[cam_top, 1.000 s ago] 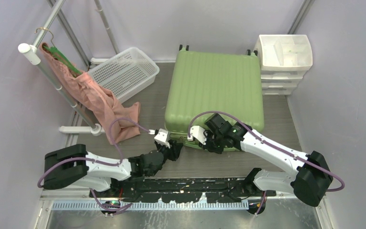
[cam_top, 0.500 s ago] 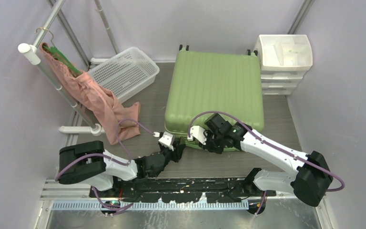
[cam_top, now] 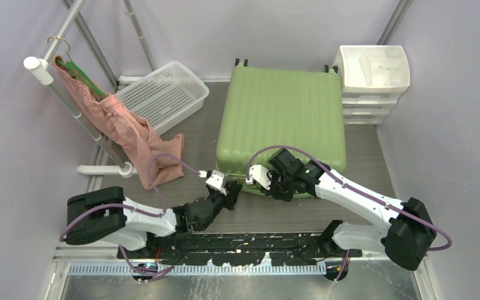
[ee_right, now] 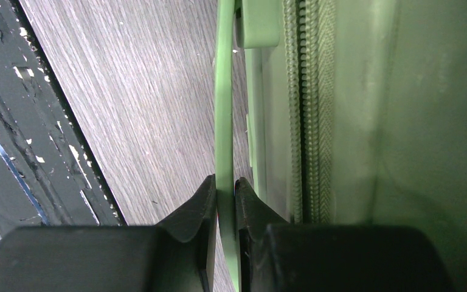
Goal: Open, take out, and arrange the luggage
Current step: Unzip the luggage at the center of the board.
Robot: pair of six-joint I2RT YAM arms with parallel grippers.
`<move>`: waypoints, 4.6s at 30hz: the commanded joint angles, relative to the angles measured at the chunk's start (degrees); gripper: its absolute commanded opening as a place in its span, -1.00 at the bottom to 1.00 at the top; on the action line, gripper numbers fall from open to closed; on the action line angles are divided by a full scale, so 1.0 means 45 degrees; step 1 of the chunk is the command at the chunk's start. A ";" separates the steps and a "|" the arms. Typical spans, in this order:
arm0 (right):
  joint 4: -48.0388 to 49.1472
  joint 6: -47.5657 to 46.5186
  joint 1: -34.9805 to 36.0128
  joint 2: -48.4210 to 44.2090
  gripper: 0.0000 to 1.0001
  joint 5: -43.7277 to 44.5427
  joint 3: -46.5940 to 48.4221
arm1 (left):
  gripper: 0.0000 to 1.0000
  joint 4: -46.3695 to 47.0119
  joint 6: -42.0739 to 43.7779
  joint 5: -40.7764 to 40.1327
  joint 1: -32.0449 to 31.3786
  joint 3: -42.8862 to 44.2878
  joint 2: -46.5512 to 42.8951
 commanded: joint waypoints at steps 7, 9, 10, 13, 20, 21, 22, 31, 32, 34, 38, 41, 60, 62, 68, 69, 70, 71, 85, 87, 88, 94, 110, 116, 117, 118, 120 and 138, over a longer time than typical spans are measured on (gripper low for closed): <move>-0.0117 0.1439 -0.0031 0.0059 -0.91 -0.0743 0.0571 | -0.97 -0.1094 -0.0627 -0.1476 0.0042 0.1560 -0.0218; -0.0118 0.1429 -0.0027 0.0056 -0.91 -0.0743 0.0560 | -1.00 -0.1286 -0.0758 -0.1528 0.0052 0.1616 -0.0292; -0.0117 0.1434 -0.0015 0.0065 -0.91 -0.0743 0.0576 | -1.00 -0.1372 -0.0814 -0.1532 0.0053 0.1626 -0.0346; -0.0118 0.1423 -0.0017 0.0063 -0.91 -0.0743 0.0576 | -1.00 -0.1426 -0.0939 -0.1335 0.0052 0.1561 -0.0483; -0.0136 0.1409 0.0008 0.0044 -0.91 -0.0743 0.0576 | -0.86 -0.1387 -0.1162 -0.1079 0.0003 0.1663 -0.0558; -0.0136 0.1414 0.0011 0.0041 -0.91 -0.0743 0.0560 | -0.84 -0.1387 -0.1142 -0.1122 -0.0045 0.1740 -0.0509; -0.0136 0.1415 0.0024 0.0034 -0.91 -0.0743 0.0559 | -0.82 -0.1387 -0.1138 -0.1154 -0.0076 0.1815 -0.0429; -0.0170 0.1396 0.0023 0.0123 -0.91 -0.0752 0.0559 | -0.64 -0.1889 -0.1408 -0.1748 -0.0309 0.2136 -0.0333; -0.0175 0.1395 0.0030 0.0129 -0.91 -0.0749 0.0569 | -0.64 -0.1997 -0.1525 -0.1875 -0.0329 0.2128 -0.0354; -0.0175 0.1386 0.0044 0.0176 -0.91 -0.0743 0.0579 | -0.65 -0.2310 -0.1860 -0.2308 -0.0333 0.2168 -0.0382; -0.0195 0.1371 0.0053 0.0201 -0.91 -0.0709 0.0580 | -0.69 -0.2993 -0.2279 -0.3039 -0.0337 0.2344 -0.0443; -0.0195 0.1374 0.0072 0.0191 -0.91 -0.0704 0.0583 | -0.86 -0.3414 -0.2400 -0.3426 -0.0331 0.2464 -0.0450; -0.0251 0.1123 0.0174 -0.0062 -0.92 -0.0290 0.0406 | -1.00 -0.9194 -0.2353 -0.3794 -0.0114 0.2669 -0.2350; -0.0253 0.1087 0.0228 -0.0037 -0.92 -0.0204 0.0384 | -1.00 -0.9820 -0.2404 -0.3779 0.0024 0.2665 -0.2539; -0.0259 0.0938 0.0418 0.0116 -0.93 0.0169 0.0329 | -1.00 -1.1002 -0.2175 -0.3398 0.0976 0.2505 -0.3611; -0.0269 0.0886 0.0446 0.0150 -0.94 0.0246 0.0325 | -1.00 -1.1066 -0.2012 -0.3199 0.1184 0.2463 -0.3830; -0.0290 0.0814 0.0473 0.0194 -0.94 0.0294 0.0310 | -1.00 -1.1171 -0.1859 -0.2972 0.1415 0.2450 -0.4033; -0.0317 0.0739 0.0506 0.0233 -0.94 0.0344 0.0308 | -1.00 -1.1306 -0.1701 -0.2697 0.1678 0.2434 -0.4246; -0.1037 -0.0039 0.0678 0.0338 -0.98 0.0152 0.0319 | -1.00 -1.2917 0.0446 -0.0127 0.3419 0.2993 -0.4845; -0.1190 -0.0204 0.0666 0.0303 -0.98 0.0254 0.0324 | -1.00 -1.3143 0.0806 -0.0026 0.3557 0.3208 -0.4739; -0.1326 -0.0309 0.0669 0.0259 -0.98 0.0344 0.0298 | -1.00 -1.3255 0.0969 0.0027 0.3636 0.3312 -0.4691; -0.2048 -0.1389 0.0675 -0.0262 -0.98 0.0875 0.0033 | -1.00 -1.3541 0.1757 0.0902 0.3939 0.3465 -0.4859; -0.5707 -0.5568 0.0674 -0.2874 -0.98 0.1084 -0.1018 | -1.00 -1.3416 0.2485 0.4400 0.3968 0.3160 -0.4840; -0.6533 -0.6786 0.0673 -0.4231 -0.98 0.1103 -0.1576 | -1.00 -1.2543 0.3116 0.4457 0.3968 0.3418 -0.4251; -0.6602 -0.6874 0.0668 -0.4316 -0.98 0.1114 -0.1590 | -1.00 -1.2437 0.3237 0.4418 0.3968 0.3482 -0.4134; -0.6662 -0.6933 0.0665 -0.4347 -0.98 0.1118 -0.1565 | -1.00 -1.2151 0.3362 0.4355 0.3968 0.3527 -0.4003; -0.6735 -0.6973 0.0675 -0.4323 -0.98 0.1096 -0.1550 | -1.00 -1.1715 0.3589 0.4182 0.3968 0.3622 -0.3741; -0.7141 -0.8415 0.0675 -0.4245 -0.98 0.0867 -0.1841 | -1.00 -0.7889 0.4472 0.5916 0.6926 0.5002 -0.0497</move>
